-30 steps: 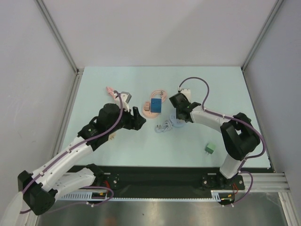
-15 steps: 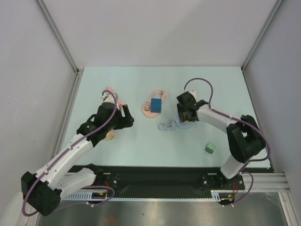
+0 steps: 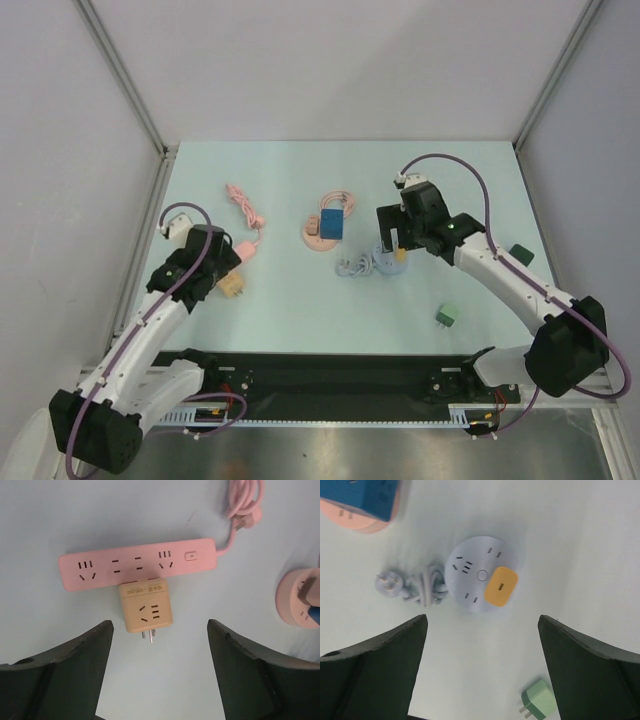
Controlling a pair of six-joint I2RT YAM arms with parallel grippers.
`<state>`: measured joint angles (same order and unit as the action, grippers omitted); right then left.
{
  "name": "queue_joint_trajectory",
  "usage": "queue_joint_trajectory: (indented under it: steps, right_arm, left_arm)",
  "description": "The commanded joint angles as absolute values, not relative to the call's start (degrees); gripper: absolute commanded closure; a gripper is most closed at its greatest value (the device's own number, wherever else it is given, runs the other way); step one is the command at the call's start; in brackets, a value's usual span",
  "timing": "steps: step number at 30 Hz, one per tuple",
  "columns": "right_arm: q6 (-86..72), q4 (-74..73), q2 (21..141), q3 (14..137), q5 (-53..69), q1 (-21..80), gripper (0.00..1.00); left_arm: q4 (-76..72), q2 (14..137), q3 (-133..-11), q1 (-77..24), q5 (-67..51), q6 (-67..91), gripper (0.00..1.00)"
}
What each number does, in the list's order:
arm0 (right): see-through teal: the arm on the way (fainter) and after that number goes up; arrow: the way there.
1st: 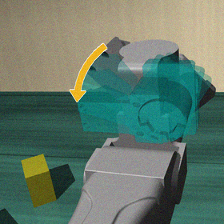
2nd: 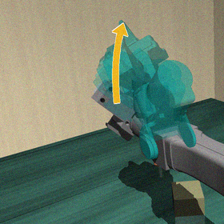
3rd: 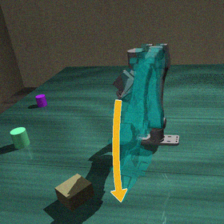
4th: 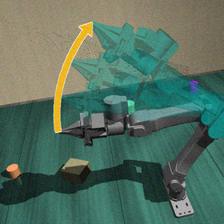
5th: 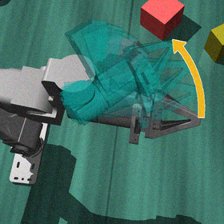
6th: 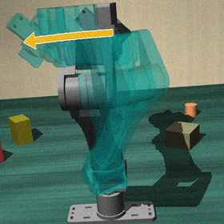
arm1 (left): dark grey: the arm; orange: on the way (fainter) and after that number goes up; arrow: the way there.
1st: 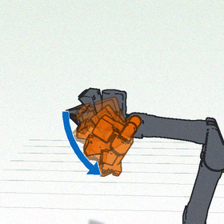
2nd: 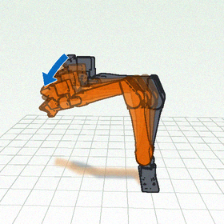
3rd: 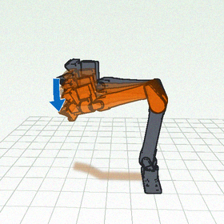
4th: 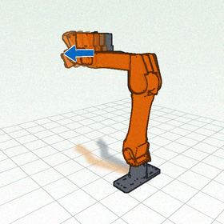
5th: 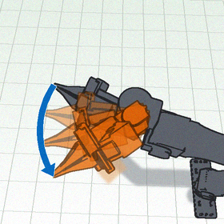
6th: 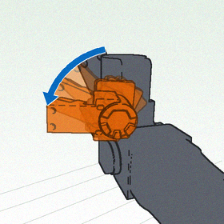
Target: Insert the plug
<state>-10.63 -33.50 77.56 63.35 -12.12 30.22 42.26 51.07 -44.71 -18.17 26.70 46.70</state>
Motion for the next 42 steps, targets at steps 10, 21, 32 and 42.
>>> queue_joint_trajectory:
  steps: [10, 21, 32, 42]
  right_arm:
    - [-10.11, -26.81, 70.31, 59.24, 3.08, 32.52, 0.08]
    - [-10.72, -22.17, 69.61, 55.11, 2.02, 37.52, 0.06]
    - [7.44, 24.22, 65.91, 32.19, -8.27, 57.2, 0.0]
    - [26.77, 47.89, 84.01, 35.15, -16.34, 70.04, 0.0]
  left_arm:
    - [32.96, 61.43, -37.53, -15.65, 25.05, 54.23, 0.14]
    - [28.3, 66.01, -34.37, -15.64, 21.19, 55.28, 0.53]
    - [27.77, 55.99, -37.08, -15.91, 5.37, 56.69, 1.0]
    - [28.92, 49.66, -40.61, -18.1, -5.53, 61.26, 1.0]
